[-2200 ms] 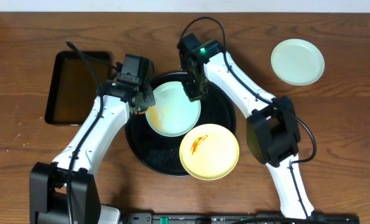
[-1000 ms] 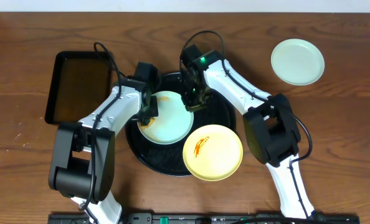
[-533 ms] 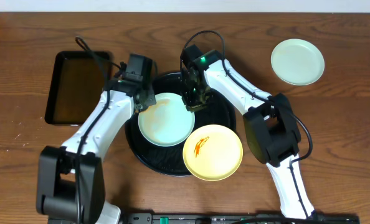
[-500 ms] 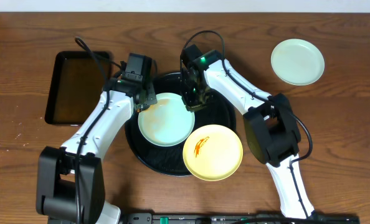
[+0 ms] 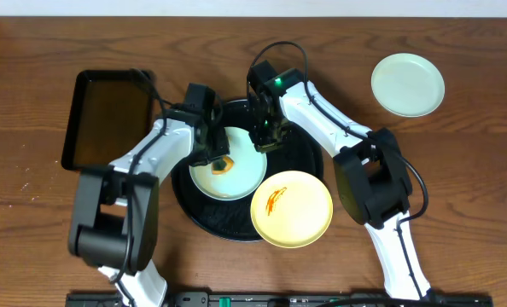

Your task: Clean dirty plates on tray and stack at the side

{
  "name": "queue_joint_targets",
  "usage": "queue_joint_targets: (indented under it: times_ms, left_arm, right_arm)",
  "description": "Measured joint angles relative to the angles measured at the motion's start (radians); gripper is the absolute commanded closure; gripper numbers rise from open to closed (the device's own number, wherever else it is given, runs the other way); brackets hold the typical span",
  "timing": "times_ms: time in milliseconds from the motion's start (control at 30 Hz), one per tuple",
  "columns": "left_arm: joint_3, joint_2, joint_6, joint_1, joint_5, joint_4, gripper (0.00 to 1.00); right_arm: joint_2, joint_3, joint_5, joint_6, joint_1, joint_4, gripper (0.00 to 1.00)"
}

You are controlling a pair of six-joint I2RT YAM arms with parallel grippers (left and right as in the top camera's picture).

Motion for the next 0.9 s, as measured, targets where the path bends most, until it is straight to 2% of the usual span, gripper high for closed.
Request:
queue_joint_targets:
  times_ms: [233,733,900]
  left_arm:
    - [0.001,0.003,-0.007,0.025,0.003,-0.026,0.93]
    - [0.02,-0.004,-0.009,0.061,-0.214,-0.106,0.93]
    - [0.02,-0.059,-0.009,0.061,-0.348,-0.105,0.93]
  right_arm:
    - [0.0,0.0,0.002,0.0,0.0,-0.006,0.99]
    - [0.0,0.0,-0.031,0.0,0.001,-0.006,0.99]
    - [0.0,0.0,-0.058,0.0,0.002,-0.003,0.99]
